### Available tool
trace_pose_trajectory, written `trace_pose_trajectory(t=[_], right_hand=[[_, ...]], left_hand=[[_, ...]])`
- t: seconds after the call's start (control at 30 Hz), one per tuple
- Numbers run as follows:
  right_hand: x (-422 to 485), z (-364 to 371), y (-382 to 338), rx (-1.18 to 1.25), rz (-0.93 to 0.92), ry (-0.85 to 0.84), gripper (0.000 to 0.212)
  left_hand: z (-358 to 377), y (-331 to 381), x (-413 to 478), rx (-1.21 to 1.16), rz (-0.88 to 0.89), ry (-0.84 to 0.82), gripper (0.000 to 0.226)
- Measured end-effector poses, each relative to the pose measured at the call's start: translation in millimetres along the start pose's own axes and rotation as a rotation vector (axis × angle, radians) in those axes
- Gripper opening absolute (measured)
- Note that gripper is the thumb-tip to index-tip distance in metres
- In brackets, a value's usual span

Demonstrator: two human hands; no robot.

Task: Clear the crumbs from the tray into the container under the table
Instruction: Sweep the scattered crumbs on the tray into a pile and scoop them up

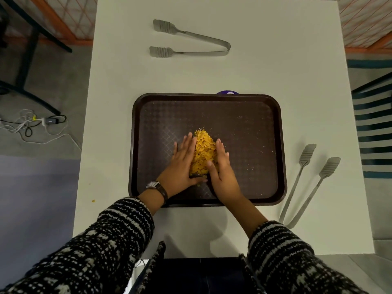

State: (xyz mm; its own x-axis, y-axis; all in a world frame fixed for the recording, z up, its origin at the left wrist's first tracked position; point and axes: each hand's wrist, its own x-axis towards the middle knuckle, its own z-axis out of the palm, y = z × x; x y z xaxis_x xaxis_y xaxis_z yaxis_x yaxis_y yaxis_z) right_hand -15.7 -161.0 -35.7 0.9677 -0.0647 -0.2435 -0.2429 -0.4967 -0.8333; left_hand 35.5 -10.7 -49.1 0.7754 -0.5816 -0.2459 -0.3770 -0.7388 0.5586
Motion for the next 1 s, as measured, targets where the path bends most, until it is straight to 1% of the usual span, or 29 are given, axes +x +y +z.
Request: trace_pose_trajectory(t=[0.1, 0.17, 0.23, 0.33, 0.4, 0.5, 0.53, 0.6, 0.63, 0.67, 0.73, 0.77, 0.83, 0.9, 0.93, 1.0], right_hand=[[3, 11, -10, 0.157, 0.069, 0.045, 0.058], [6, 17, -12, 0.177, 0.075, 0.067, 0.063], [8, 21, -12, 0.167, 0.061, 0.085, 0.068], [8, 27, -13, 0.173, 0.043, 0.115, 0.067], [9, 30, -14, 0.184, 0.051, 0.130, 0.072], [9, 36, -25, 0.260, 0.117, 0.157, 0.082], [9, 37, -31, 0.308, 0.138, 0.167, 0.081], [8, 39, -42, 0.464, 0.129, 0.176, 0.070], [9, 39, -44, 0.531, 0.129, 0.186, 0.064], [9, 38, -44, 0.557, 0.154, 0.212, 0.062], [10, 35, -41, 0.631, 0.219, 0.237, 0.062], [10, 33, -41, 0.721, 0.245, 0.242, 0.060], [11, 29, -43, 0.946, 0.293, 0.256, 0.052], [15, 25, -48, 1.150, 0.342, 0.273, 0.041], [16, 25, -50, 1.224, 0.361, 0.280, 0.035], [19, 25, -53, 1.360, 0.417, 0.310, 0.032]], left_hand=[[2, 8, 4, -0.082, -0.025, 0.063, 0.090], [4, 13, 7, -0.109, -0.017, 0.089, 0.074], [7, 19, 9, -0.141, -0.021, 0.125, 0.064], [16, 27, 14, -0.200, -0.078, 0.178, 0.058], [20, 29, 19, -0.253, -0.137, 0.225, 0.056], [23, 38, 21, -0.441, -0.186, 0.308, 0.055], [23, 43, 21, -0.544, -0.216, 0.313, 0.059], [23, 54, 22, -0.787, -0.297, 0.306, 0.069], [23, 57, 23, -0.853, -0.326, 0.309, 0.074], [21, 58, 24, -0.839, -0.348, 0.316, 0.073], [17, 56, 24, -0.755, -0.340, 0.360, 0.059], [17, 56, 23, -0.755, -0.319, 0.406, 0.052], [15, 59, 21, -0.915, -0.343, 0.498, 0.040], [8, 65, 21, -1.166, -0.437, 0.569, 0.033], [5, 68, 21, -1.253, -0.479, 0.603, 0.031], [-2, 70, 21, -1.328, -0.521, 0.650, 0.028]])
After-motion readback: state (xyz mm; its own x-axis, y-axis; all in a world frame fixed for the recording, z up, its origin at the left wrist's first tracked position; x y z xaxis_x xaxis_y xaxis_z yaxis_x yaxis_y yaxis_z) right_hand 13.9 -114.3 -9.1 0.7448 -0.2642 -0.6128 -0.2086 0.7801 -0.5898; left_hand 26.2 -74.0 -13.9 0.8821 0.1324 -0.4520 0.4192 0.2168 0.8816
